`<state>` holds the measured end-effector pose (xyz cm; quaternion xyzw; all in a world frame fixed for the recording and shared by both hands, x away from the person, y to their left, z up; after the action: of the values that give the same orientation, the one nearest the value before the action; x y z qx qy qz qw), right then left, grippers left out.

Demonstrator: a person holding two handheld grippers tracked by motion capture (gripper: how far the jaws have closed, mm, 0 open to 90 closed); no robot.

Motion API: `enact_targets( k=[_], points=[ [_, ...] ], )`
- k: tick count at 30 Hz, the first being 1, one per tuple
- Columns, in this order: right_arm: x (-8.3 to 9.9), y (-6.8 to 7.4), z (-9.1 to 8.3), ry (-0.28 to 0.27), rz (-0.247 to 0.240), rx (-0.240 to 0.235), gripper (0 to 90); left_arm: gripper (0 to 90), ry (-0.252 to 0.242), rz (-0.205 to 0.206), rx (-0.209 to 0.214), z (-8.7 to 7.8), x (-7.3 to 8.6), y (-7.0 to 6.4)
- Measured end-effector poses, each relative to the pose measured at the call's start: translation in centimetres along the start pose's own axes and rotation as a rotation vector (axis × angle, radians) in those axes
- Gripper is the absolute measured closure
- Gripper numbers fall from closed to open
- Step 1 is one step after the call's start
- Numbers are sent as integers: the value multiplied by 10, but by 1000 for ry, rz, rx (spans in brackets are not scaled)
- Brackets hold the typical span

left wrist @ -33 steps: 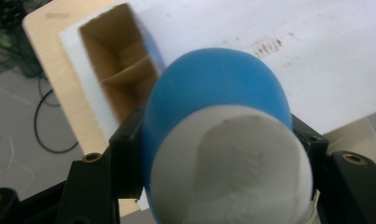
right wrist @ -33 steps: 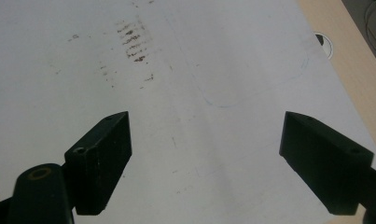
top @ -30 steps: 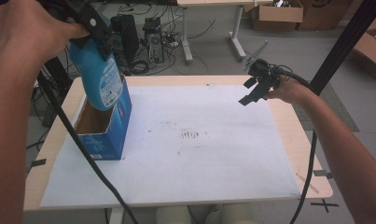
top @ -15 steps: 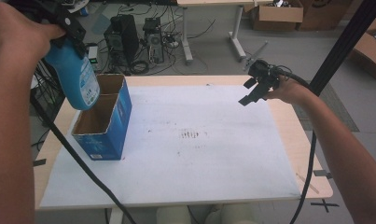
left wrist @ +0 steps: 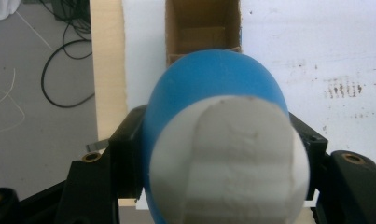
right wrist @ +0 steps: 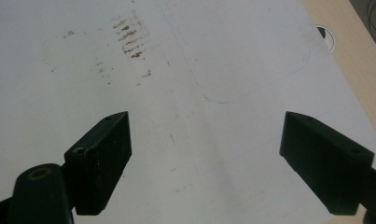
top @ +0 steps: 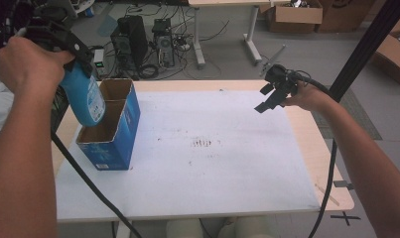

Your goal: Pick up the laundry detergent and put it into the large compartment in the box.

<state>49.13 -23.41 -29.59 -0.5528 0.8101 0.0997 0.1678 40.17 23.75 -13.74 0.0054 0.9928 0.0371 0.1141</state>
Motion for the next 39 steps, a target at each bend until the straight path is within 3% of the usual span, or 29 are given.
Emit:
enact_targets(
  k=[5, 15, 23, 39],
  points=[
    [1, 0, 0, 2, 2, 1, 166, 380, -17, -10, 9, 15, -1, 1],
    [3, -2, 3, 8, 9, -1, 167, 380, -9, -32, 19, 62, 2, 3],
    [3, -3, 7, 13, 9, -6, 167, 380, 4, -18, 13, 98, 6, 2],
    [6, -6, 8, 25, 21, -5, 169, 380, 29, 5, 18, 150, 12, -4]
  ],
)
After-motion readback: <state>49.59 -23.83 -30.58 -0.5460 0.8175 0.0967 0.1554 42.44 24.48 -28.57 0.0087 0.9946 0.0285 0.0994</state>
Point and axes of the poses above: each handheld gripper's, and its own axes: z roughly forward along the jaws, x roughly out of its underside, y roughly to its left, the point moved 5 cm from there along z, roughly forward along the jaws, and after that the axes turned 4 degrees about y, right-handed, at the moved point
